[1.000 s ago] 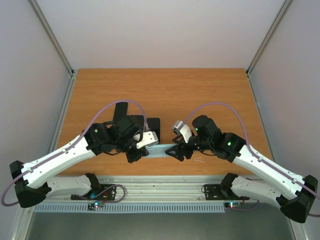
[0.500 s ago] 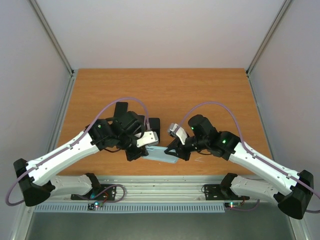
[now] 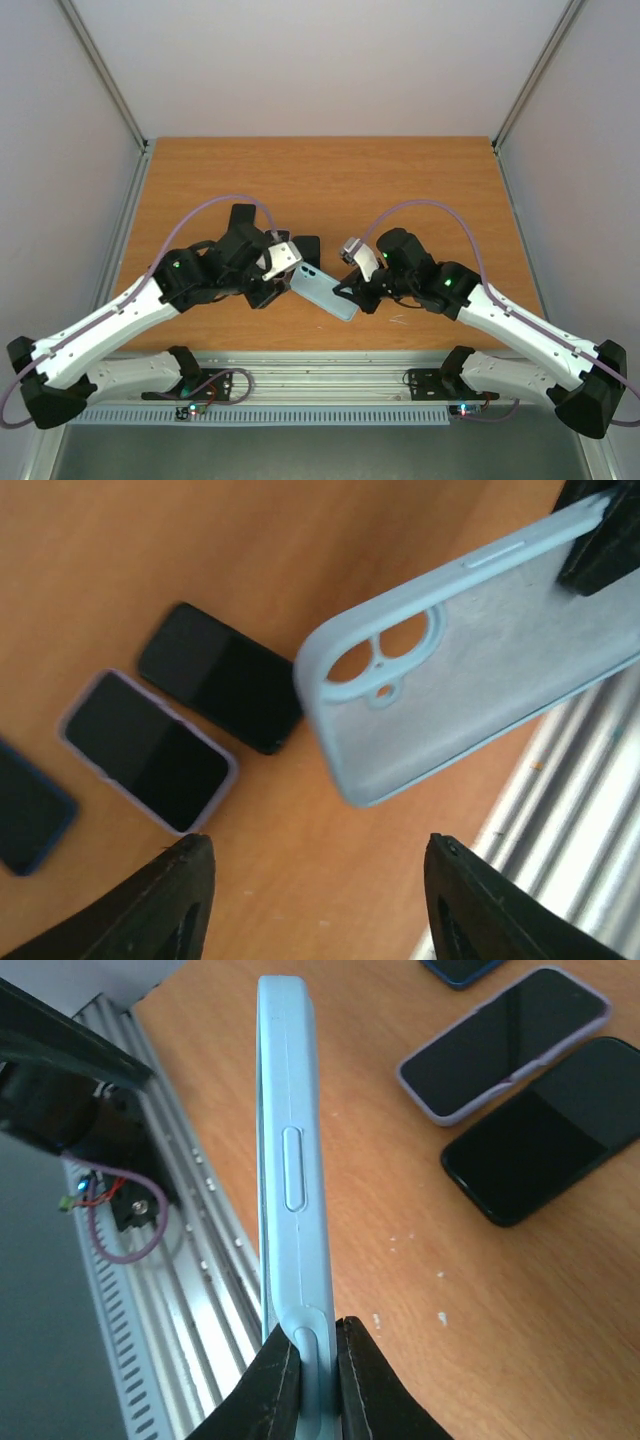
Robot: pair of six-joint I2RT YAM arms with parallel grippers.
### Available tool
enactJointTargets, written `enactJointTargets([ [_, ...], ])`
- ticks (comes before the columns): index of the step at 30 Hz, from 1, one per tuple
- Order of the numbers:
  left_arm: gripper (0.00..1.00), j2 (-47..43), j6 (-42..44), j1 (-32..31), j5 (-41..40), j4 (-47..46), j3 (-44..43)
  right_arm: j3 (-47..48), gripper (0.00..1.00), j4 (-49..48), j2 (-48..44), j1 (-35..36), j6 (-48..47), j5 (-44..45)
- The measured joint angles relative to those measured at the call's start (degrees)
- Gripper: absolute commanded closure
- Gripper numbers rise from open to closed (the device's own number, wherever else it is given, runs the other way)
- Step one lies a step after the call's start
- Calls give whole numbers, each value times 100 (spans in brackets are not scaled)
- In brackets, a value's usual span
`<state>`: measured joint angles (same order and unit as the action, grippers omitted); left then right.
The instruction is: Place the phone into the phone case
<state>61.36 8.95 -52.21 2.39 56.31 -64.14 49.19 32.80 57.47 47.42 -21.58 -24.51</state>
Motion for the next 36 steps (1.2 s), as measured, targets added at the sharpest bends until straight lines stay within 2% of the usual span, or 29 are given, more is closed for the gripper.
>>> enactJointTargets([
  [8, 11, -756, -409, 236, -1633, -509, 245, 4, 99, -149, 422, -160, 1038, 1078],
  [13, 1, -872, -625, 470, -2371, -706, 372, -186, 99, -573, 636, -232, 1928, 1720],
  [22, 1, -848, -1062, 1158, -2900, -793, 439, -616, 99, -1088, 1174, -413, 3412, 2636],
  [32, 1, -828, -1325, 1976, -2568, -844, 463, -1172, 98, -2208, 2087, -785, 4168, 2514],
  [36, 1, -726, -1373, 2186, -2347, -850, 463, -1259, 93, -2616, 2256, -960, 4260, 2269],
])
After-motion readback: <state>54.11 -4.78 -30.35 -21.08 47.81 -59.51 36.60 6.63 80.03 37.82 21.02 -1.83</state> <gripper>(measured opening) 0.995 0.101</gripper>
